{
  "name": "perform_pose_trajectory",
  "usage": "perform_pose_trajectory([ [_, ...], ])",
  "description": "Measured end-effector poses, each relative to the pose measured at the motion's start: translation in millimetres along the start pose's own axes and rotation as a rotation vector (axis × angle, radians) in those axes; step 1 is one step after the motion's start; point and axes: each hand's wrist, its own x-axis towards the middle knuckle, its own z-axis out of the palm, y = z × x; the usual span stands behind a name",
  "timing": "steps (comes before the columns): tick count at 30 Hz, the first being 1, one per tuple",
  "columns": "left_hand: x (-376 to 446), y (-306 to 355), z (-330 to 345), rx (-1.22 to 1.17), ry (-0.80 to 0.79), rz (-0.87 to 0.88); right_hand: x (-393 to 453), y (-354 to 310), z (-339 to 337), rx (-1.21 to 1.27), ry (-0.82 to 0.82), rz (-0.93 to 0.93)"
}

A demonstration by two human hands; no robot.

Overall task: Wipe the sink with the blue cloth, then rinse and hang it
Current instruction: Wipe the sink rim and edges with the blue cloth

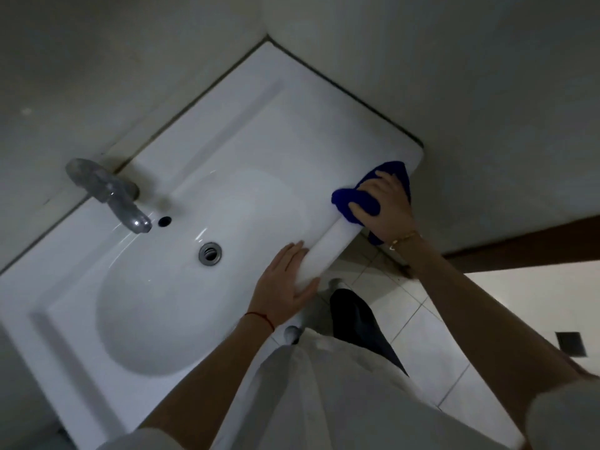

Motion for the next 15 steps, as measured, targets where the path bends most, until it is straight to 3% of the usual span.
perform_pose_trajectory([
  [7,-37.4,-8.6,-1.4,-0.041,0.044,0.003,-60.9,-57.7,42.0,0.053,0.048,-0.222],
  [12,-64.1,-20.0,-7.7,-0.034,0.062,-0.021,-45.1,-53.6,37.7,-0.038,0.121,-0.020],
  [15,-69.5,-19.9,-7.6,-0.052,0.073,-0.015,-65.9,-82.1,62.2,0.011,0.152,-0.080],
])
